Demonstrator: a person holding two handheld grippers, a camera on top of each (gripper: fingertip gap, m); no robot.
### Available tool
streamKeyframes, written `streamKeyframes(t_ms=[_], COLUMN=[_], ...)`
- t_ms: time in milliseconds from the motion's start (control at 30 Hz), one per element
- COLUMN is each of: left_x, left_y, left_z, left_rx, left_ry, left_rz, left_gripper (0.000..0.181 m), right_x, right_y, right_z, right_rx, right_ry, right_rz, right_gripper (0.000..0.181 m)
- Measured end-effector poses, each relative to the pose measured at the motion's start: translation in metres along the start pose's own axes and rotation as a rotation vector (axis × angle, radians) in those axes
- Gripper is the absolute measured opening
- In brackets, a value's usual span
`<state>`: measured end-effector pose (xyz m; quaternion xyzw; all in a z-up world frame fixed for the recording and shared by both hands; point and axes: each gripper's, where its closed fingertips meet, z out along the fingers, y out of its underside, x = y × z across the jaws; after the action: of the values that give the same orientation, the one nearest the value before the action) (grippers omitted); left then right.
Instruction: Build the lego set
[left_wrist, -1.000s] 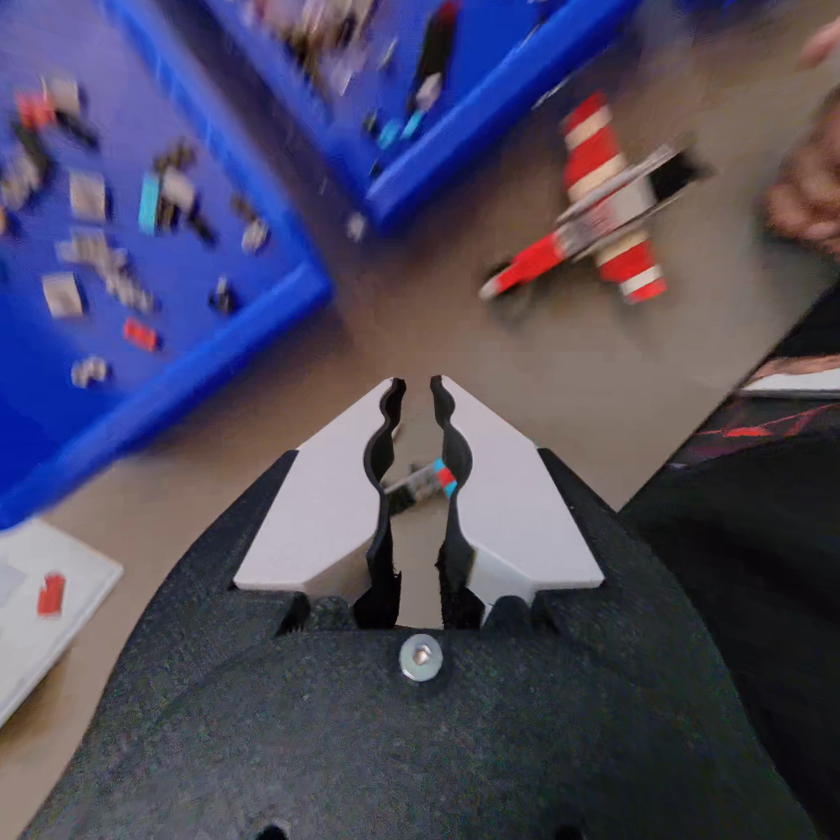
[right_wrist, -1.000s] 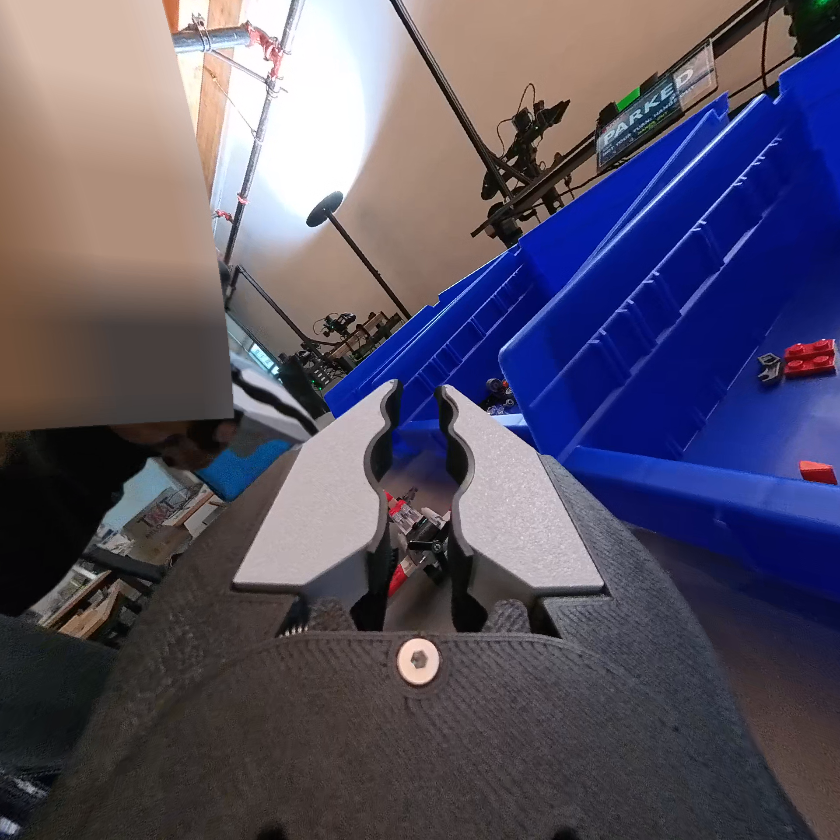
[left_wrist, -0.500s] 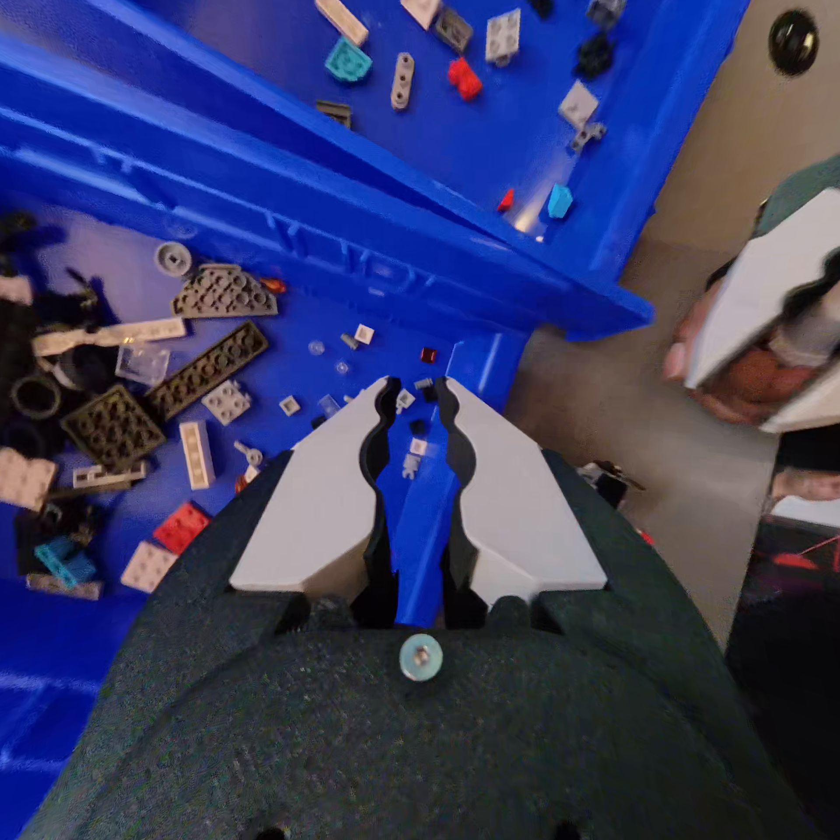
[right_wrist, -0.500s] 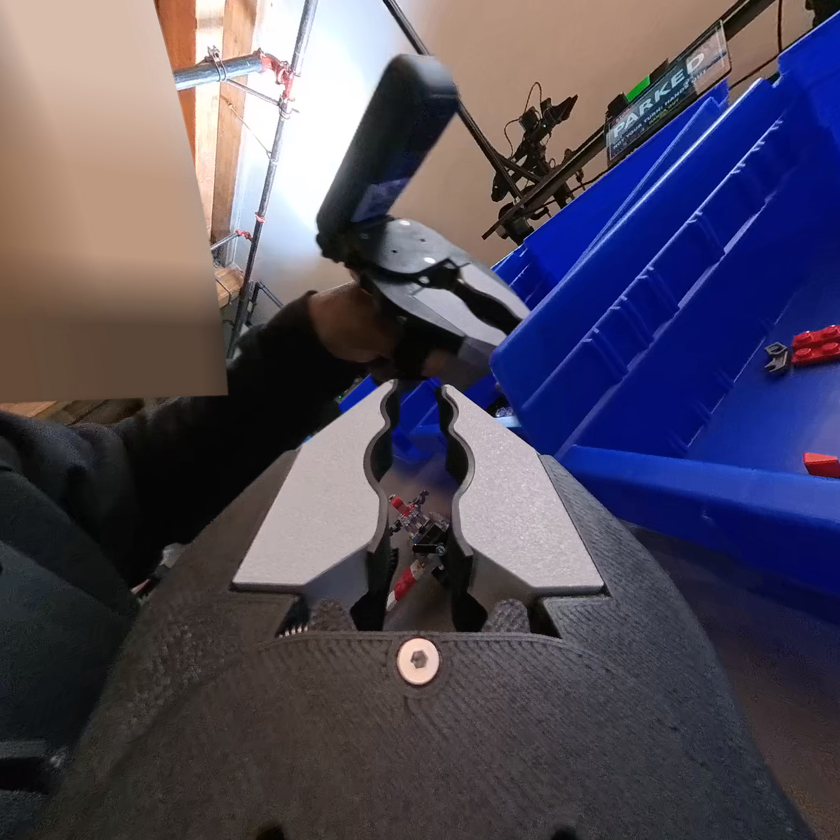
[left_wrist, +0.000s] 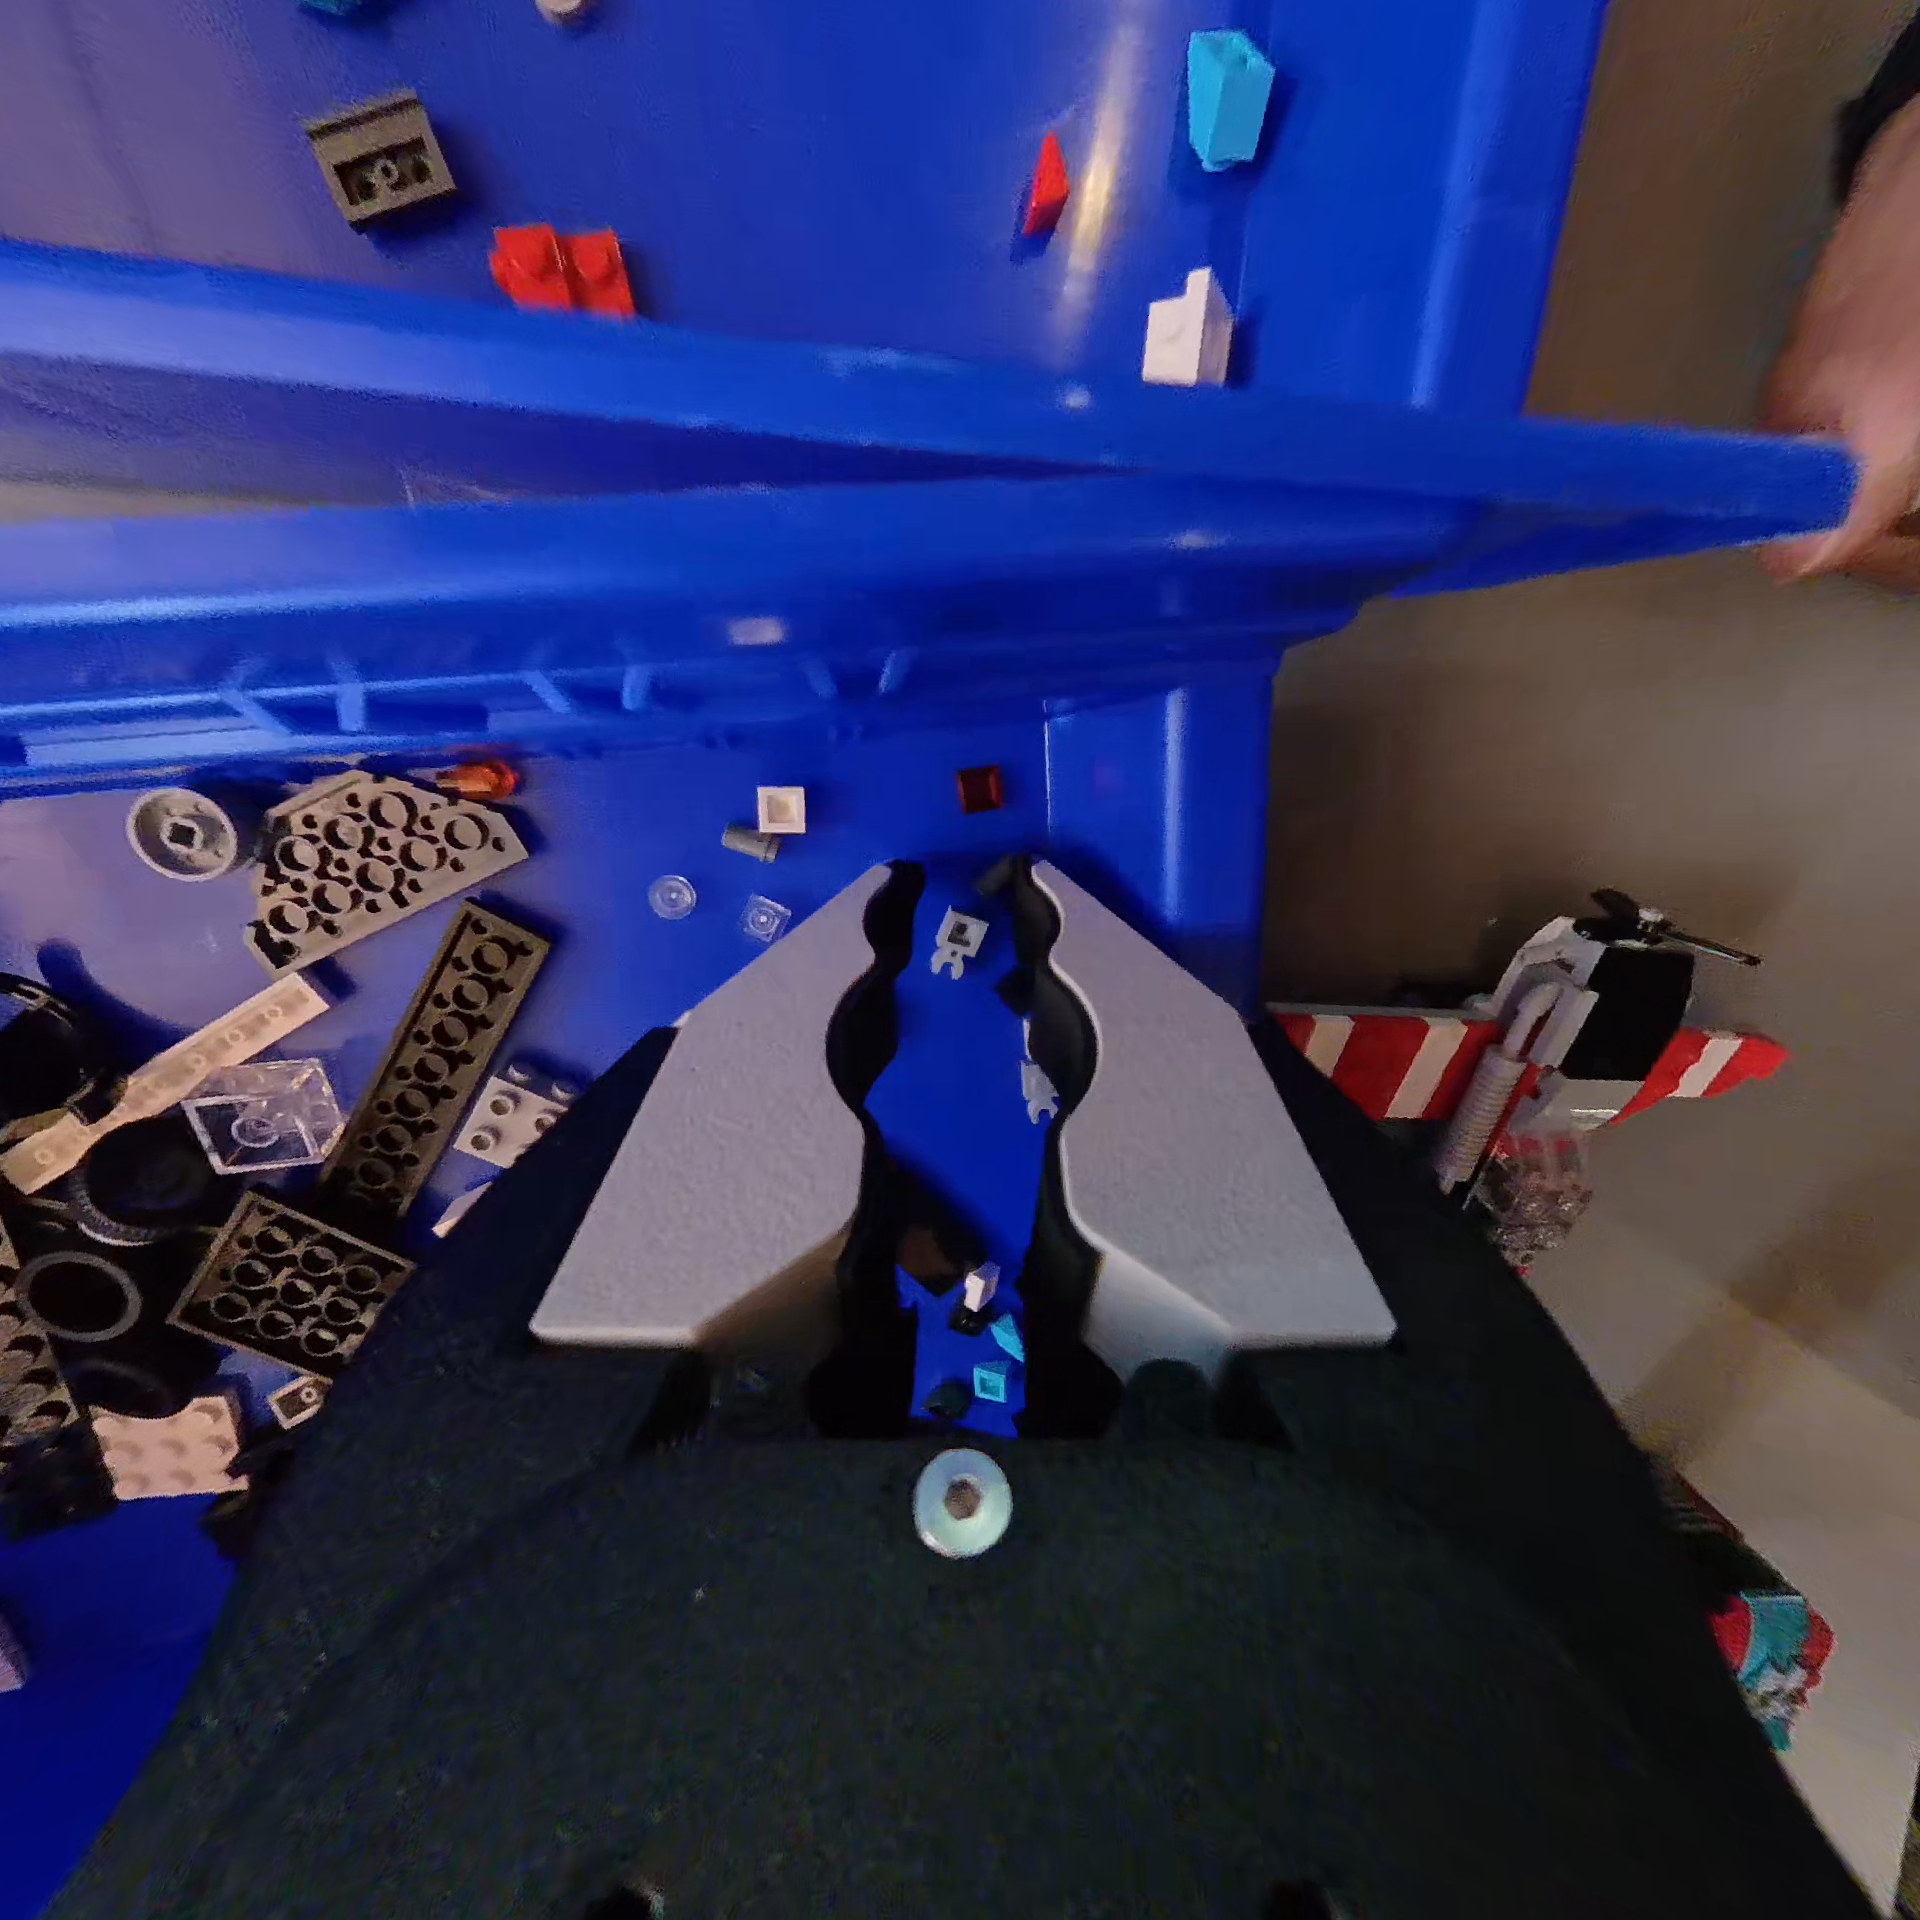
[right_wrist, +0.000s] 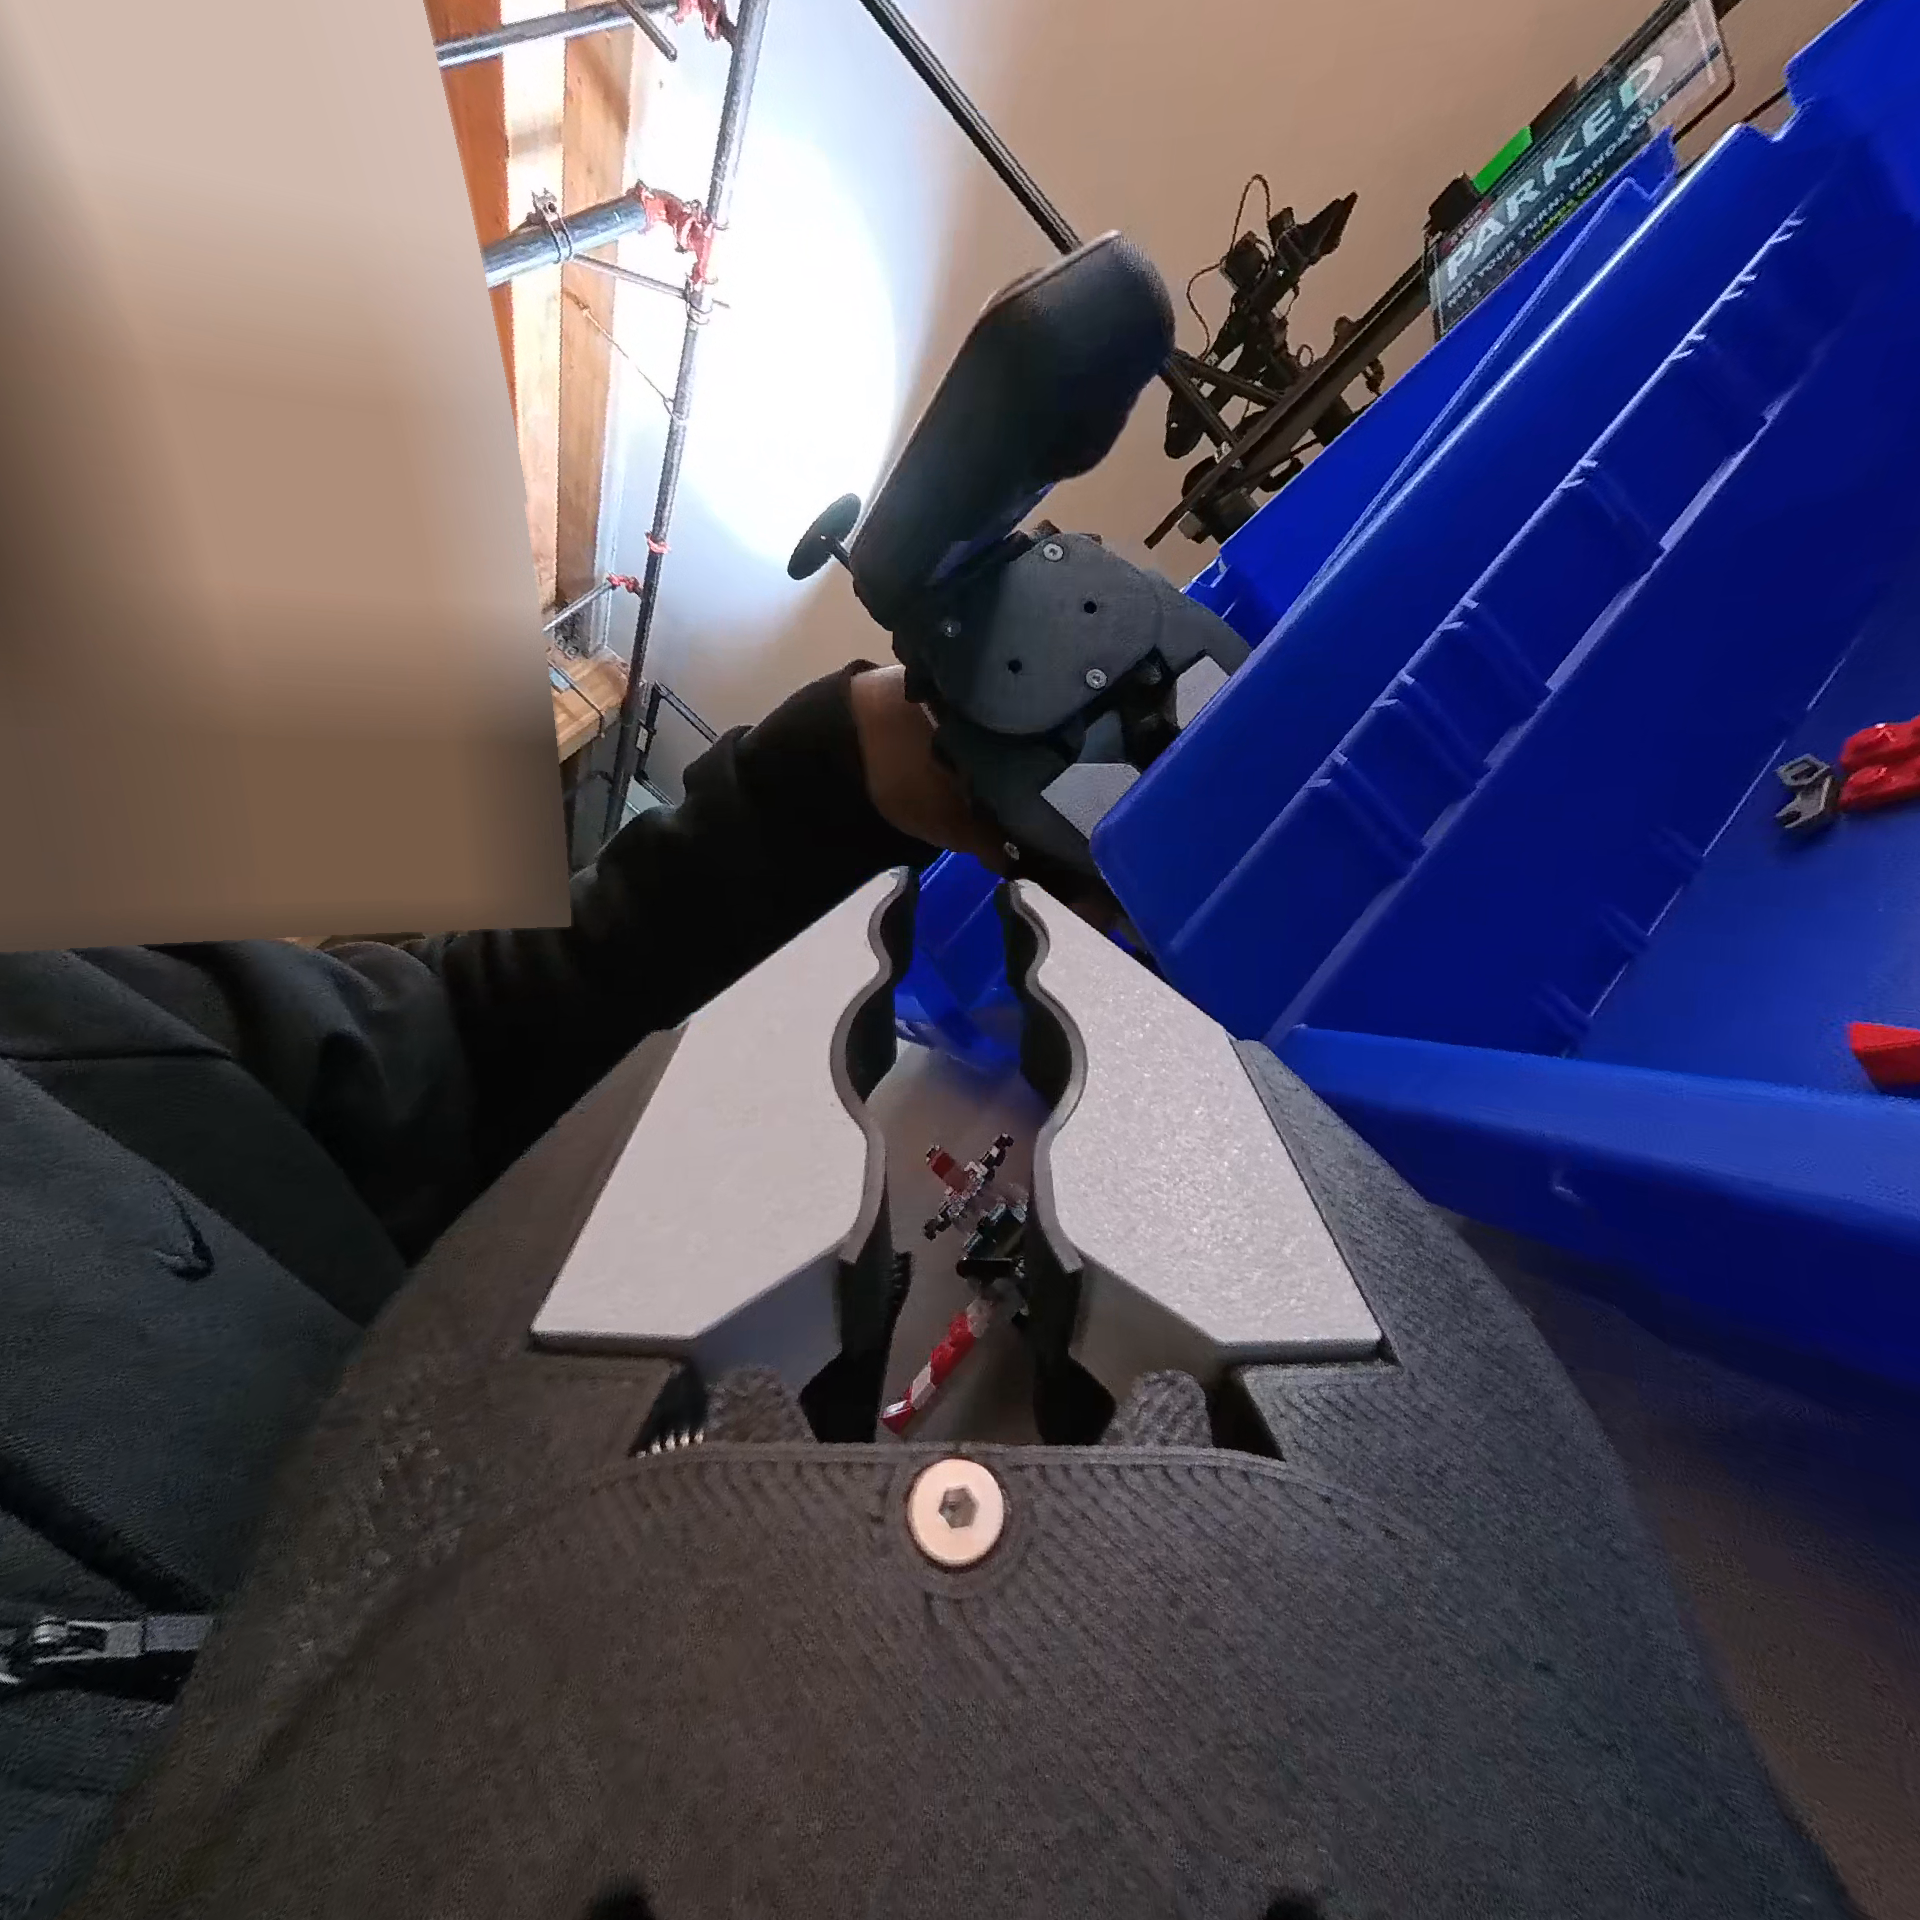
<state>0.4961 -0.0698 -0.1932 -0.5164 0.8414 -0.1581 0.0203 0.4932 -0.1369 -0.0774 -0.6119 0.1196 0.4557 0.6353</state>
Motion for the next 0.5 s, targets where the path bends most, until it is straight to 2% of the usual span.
streamKeyframes(t_ms=[267, 500], left_x=[-0.008, -0.007], left_y=[0.005, 0.004], left_z=[-0.004, -0.012], left_rx=[0.016, 0.044], left_ry=[-0.039, -0.047], left_rz=[-0.061, -0.049], left_gripper=[0.008, 0.012], right_x=[0.000, 0.000], right_y=[0.001, 0.001], right_z=[0.000, 0.001], right_rx=[-0.001, -0.003], right_ry=[0.006, 0.011], right_rz=[-0.014, -0.021], right_gripper=[0.016, 0.016])
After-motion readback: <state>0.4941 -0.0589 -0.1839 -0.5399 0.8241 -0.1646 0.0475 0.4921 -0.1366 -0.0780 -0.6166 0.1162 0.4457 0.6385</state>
